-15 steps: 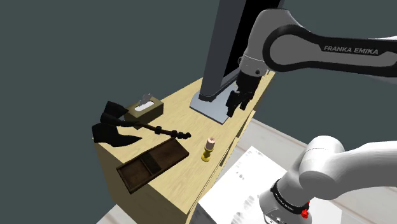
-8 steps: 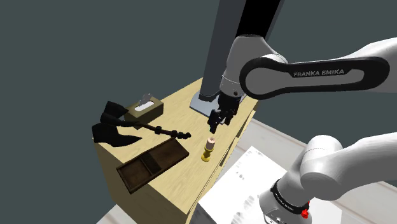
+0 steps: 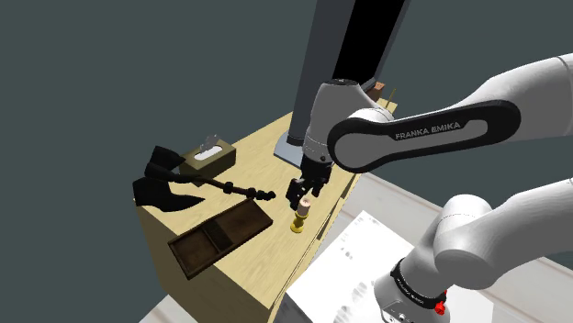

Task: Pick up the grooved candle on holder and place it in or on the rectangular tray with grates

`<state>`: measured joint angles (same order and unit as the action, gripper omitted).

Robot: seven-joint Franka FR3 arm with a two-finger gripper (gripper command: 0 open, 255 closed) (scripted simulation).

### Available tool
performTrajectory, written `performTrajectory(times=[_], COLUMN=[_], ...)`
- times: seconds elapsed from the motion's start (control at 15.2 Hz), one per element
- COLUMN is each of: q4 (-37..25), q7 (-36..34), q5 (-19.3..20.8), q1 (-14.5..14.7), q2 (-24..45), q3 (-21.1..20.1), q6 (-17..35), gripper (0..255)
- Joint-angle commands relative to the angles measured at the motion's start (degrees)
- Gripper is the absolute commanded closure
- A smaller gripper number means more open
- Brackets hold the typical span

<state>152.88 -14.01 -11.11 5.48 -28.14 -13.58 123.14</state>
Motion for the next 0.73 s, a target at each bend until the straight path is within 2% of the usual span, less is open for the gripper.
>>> performTrajectory(times=[0.0, 0.07, 0.59, 0.66], q4=[0.94, 1.67, 1.67, 1.67], q7=[0.01, 0.02, 0.02, 0.02], q5=[-0.15, -0.28, -0.28, -0.28], q1=[0.05, 0.09, 0.09, 0.09], q2=[0.89, 1.66, 1.66, 1.66], q3=[-0.24, -0.44, -0.44, -0.44], q6=[1.87, 3.37, 3.37, 3.36], gripper=[0, 0, 0, 255])
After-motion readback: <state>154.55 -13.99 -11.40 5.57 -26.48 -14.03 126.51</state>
